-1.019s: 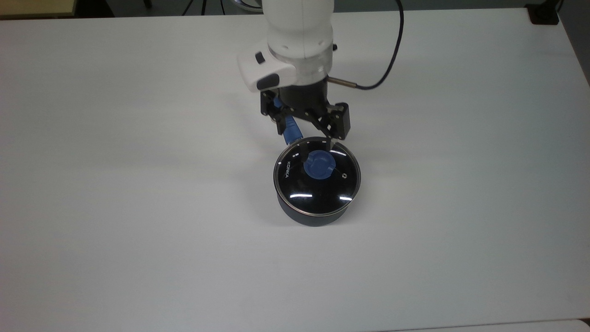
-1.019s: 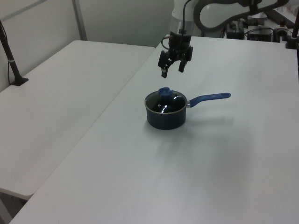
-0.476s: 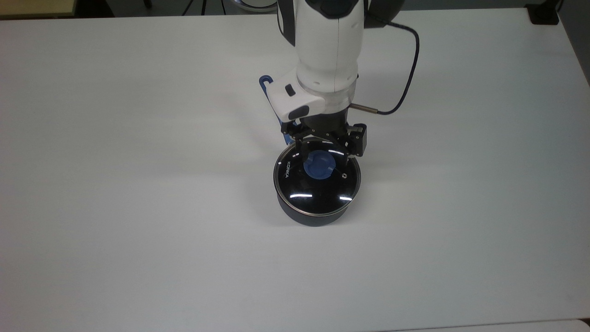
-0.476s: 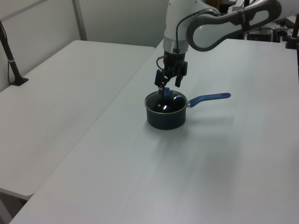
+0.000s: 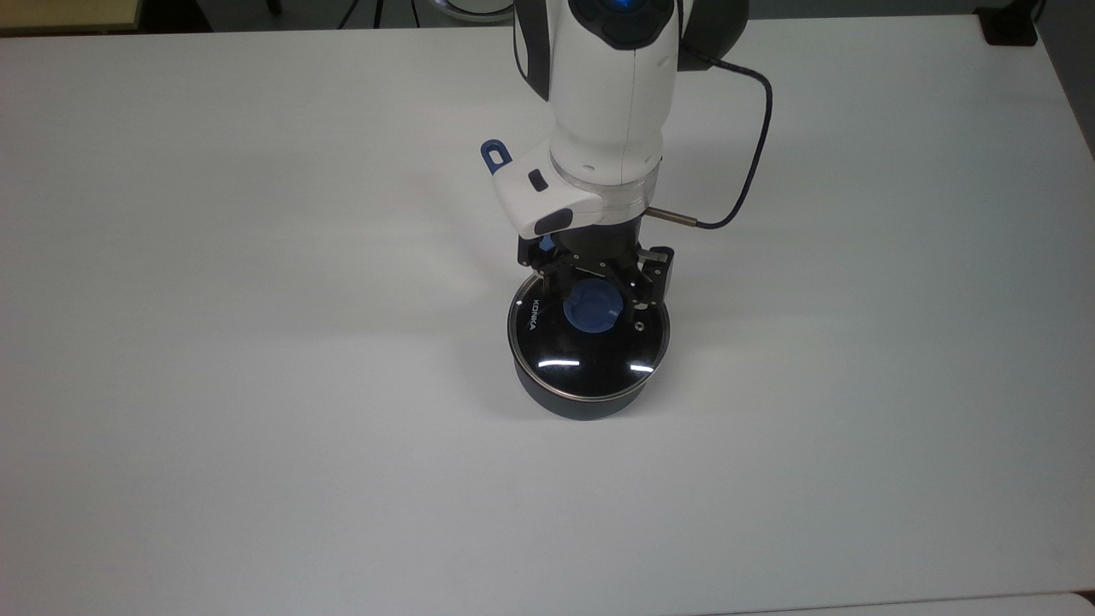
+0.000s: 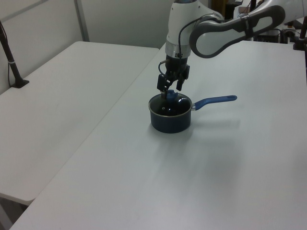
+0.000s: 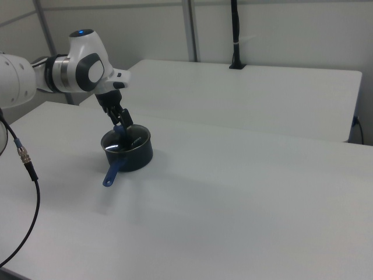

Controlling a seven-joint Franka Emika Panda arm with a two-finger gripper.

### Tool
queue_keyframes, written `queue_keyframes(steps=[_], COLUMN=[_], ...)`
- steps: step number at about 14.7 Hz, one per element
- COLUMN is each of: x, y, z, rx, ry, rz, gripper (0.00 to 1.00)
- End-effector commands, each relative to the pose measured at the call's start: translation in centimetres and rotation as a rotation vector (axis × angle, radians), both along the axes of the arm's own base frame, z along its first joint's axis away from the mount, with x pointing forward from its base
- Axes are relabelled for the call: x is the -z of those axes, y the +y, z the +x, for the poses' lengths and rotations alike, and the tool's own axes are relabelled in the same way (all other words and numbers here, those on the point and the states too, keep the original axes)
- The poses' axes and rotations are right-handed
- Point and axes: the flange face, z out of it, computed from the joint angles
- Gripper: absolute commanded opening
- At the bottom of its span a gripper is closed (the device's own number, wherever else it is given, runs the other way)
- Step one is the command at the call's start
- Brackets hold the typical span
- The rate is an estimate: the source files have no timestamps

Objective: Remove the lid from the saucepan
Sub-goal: 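Lower the gripper onto the blue knob of the glass lid, then close the gripper on the blue knob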

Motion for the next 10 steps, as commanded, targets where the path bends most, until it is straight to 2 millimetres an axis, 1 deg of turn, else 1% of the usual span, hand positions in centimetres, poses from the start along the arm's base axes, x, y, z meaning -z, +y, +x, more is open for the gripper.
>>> queue_keyframes(steps=[1,3,5,7,10], x=[0.43,0.43,0.32,0.33,0.30], y=[0.41,0.41,0.36,0.42,0.52], z=[0.50,0.51,0.51,0.48,0.42], rx=[0.002,-0.002,-0.011,-0.028,-0.041], ry=[-0.021,-0.022,-0.025,-0.025,-0.024], rz=[-0.035,-0.037,-0.047,-0.057,-0.059], gripper=[0.85,0.81,0.69,0.62,0.54])
